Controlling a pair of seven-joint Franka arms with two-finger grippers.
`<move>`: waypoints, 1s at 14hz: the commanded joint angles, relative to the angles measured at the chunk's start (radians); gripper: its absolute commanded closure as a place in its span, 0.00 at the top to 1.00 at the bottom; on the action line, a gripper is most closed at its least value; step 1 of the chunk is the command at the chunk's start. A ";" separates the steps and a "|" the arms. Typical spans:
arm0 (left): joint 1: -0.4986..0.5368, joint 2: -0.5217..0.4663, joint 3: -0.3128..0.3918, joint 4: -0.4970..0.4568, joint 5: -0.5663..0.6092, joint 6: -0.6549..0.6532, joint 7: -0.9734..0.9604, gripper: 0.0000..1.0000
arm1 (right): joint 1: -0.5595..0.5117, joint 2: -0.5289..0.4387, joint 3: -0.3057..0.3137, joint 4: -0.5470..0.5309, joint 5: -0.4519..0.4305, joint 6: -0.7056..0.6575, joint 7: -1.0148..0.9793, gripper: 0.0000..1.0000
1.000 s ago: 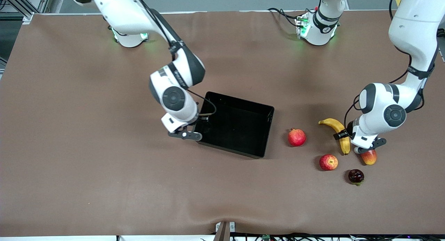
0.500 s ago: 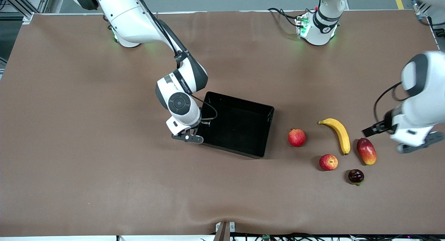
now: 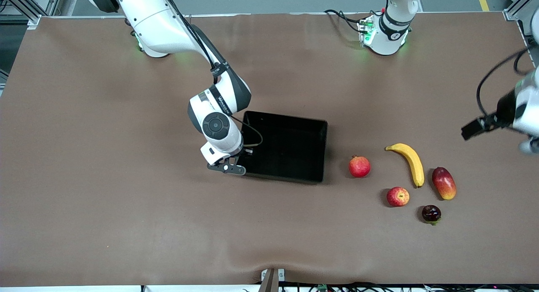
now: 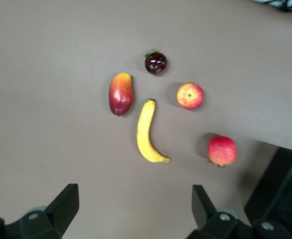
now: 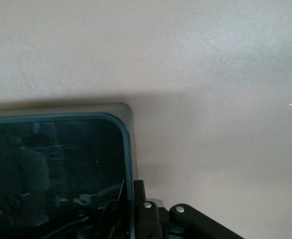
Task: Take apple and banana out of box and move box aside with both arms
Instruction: 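Drag the black tray away from the fruits with the right gripper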
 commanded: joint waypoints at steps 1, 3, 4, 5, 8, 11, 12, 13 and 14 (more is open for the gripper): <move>0.007 -0.088 -0.029 -0.022 -0.040 -0.044 0.030 1.00 | -0.016 -0.053 0.006 -0.011 -0.013 -0.024 -0.012 0.00; 0.009 -0.114 -0.041 -0.022 -0.042 -0.064 0.031 1.00 | -0.048 -0.092 0.006 -0.011 -0.013 -0.076 -0.053 0.00; 0.010 -0.127 -0.040 -0.022 -0.045 -0.073 0.043 1.00 | -0.068 -0.120 0.006 -0.011 -0.013 -0.108 -0.076 0.00; -0.005 -0.140 -0.029 -0.028 -0.047 -0.076 0.072 1.00 | -0.088 -0.146 0.004 -0.011 -0.013 -0.140 -0.099 0.00; -0.216 -0.194 0.190 -0.115 -0.048 -0.081 0.142 1.00 | -0.174 -0.226 0.004 -0.031 -0.013 -0.217 -0.214 0.00; -0.316 -0.220 0.337 -0.140 -0.088 -0.085 0.206 1.00 | -0.293 -0.316 0.004 -0.116 -0.011 -0.225 -0.346 0.00; -0.342 -0.226 0.382 -0.146 -0.096 -0.098 0.241 1.00 | -0.348 -0.339 0.006 -0.135 -0.008 -0.227 -0.414 0.00; -0.349 -0.236 0.402 -0.146 -0.103 -0.101 0.243 1.00 | -0.400 -0.356 0.006 -0.156 -0.003 -0.228 -0.496 0.00; -0.346 -0.248 0.390 -0.148 -0.105 -0.096 0.238 1.00 | -0.453 -0.366 0.006 -0.175 -0.002 -0.227 -0.563 0.00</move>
